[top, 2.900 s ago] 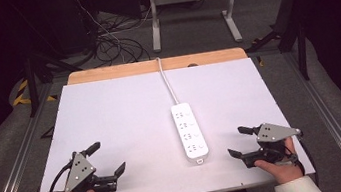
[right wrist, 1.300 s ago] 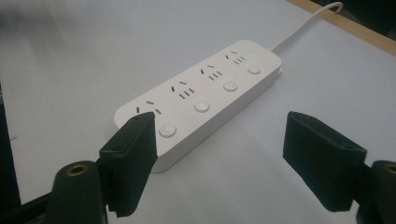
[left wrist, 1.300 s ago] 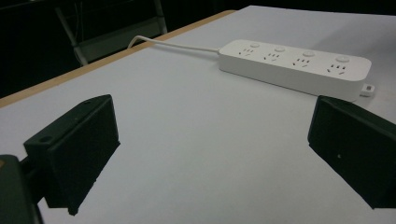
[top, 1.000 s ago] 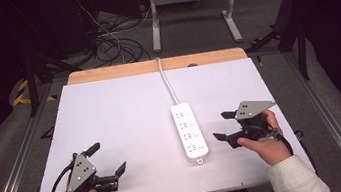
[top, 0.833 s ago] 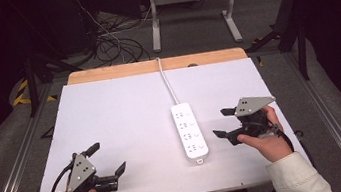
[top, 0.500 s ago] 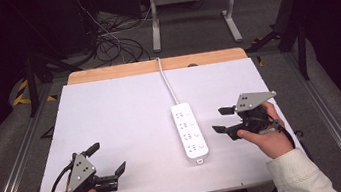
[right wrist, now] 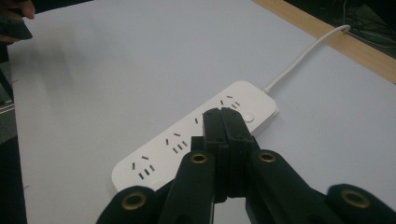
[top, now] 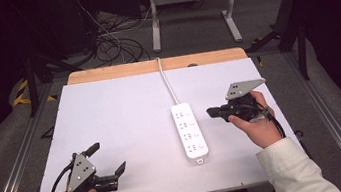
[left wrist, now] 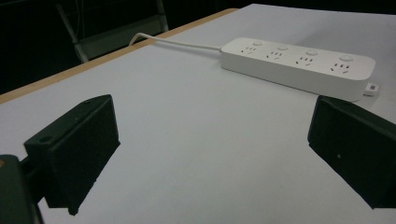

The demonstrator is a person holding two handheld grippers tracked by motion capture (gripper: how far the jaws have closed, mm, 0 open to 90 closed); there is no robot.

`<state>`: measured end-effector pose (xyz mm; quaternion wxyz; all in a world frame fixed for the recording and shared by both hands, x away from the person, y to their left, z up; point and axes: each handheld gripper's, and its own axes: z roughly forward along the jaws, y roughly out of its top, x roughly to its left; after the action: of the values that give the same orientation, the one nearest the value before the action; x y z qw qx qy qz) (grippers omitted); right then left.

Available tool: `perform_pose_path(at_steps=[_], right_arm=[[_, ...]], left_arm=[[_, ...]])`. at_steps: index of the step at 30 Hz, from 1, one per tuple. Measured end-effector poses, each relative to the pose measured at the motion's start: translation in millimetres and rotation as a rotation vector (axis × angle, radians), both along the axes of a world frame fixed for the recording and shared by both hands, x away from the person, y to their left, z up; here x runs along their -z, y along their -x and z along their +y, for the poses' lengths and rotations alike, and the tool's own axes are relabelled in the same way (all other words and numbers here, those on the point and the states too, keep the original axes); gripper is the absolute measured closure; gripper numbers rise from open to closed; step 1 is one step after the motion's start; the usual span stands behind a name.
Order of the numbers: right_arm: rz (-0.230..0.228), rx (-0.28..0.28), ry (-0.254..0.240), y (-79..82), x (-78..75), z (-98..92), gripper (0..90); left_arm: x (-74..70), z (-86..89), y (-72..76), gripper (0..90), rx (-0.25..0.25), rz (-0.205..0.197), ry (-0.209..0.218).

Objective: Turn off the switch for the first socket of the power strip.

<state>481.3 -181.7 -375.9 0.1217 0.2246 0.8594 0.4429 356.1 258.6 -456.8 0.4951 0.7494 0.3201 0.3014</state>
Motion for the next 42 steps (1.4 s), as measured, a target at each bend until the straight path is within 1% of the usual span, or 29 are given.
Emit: perform_pose_path(at_steps=[2, 7, 10, 15, 18, 27, 33, 37, 42], right_arm=[[0.002, 0.004, 0.003, -4.9, 0.9, 4.3, 90.0], [-0.016, 0.019, -0.001, -16.3, 4.0, 16.1, 90.0], [-0.007, 0.026, 0.007, -25.4, 8.1, 25.9, 90.0], [-0.005, 0.033, 0.021, -32.9, 13.3, 35.2, 90.0], [-0.007, 0.049, 0.03, -40.5, 19.7, 41.5, 90.0], [-0.01, 0.079, 0.035, -54.2, 33.3, 49.7, 90.0], [-0.003, 0.083, 0.03, -62.4, 43.9, 54.3, 90.0], [-0.006, 0.089, 0.037, -66.1, 50.2, 57.7, 90.0], [-0.002, 0.094, 0.021, -70.2, 56.8, 59.3, 90.0]], left_arm=[[0.1, 0.1, -0.1, 2.4, 0.0, -0.001, 0.001], [0.3, 0.0, -0.1, 2.4, 0.0, 0.002, 0.002], [0.2, 0.0, -0.1, 2.4, 0.0, 0.002, 0.001], [0.0, 0.4, -0.2, 2.4, 0.001, -0.003, 0.001], [-0.1, 0.4, -0.1, 2.4, 0.004, -0.003, 0.0], [-0.1, 0.4, -0.2, 2.4, 0.005, -0.003, 0.001], [-0.1, 0.5, 0.0, 2.4, 0.006, 0.001, 0.002], [-0.1, 0.5, -0.2, 2.4, 0.008, -0.001, 0.002], [0.1, 0.3, -0.2, 2.4, 0.011, 0.001, 0.004]])
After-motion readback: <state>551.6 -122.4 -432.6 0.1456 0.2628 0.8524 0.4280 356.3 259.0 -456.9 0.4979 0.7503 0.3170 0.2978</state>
